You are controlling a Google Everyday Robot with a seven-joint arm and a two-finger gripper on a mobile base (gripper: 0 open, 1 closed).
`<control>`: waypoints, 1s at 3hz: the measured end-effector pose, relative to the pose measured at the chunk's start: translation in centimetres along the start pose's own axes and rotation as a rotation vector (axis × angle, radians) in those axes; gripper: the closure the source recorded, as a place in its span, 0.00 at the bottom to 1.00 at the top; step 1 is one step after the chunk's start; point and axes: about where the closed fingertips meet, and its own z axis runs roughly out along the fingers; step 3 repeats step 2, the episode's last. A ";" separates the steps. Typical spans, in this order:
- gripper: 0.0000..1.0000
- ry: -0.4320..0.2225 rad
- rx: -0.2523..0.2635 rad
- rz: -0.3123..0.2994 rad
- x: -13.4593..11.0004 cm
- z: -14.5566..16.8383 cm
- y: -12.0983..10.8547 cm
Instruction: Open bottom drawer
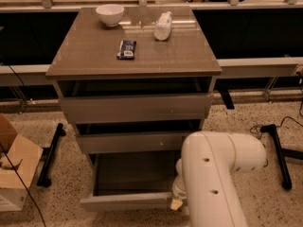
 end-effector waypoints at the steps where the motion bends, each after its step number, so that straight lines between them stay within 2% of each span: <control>1: 0.55 -0.008 -0.009 0.000 0.3 0.1 0.5; 2: 0.24 -0.007 -0.014 0.000 0.4 0.4 0.7; 3: 0.24 -0.007 -0.014 0.000 0.4 0.4 0.7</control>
Offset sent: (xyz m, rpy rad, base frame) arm -0.0058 -0.0018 -0.0003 0.0094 0.0074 -0.0007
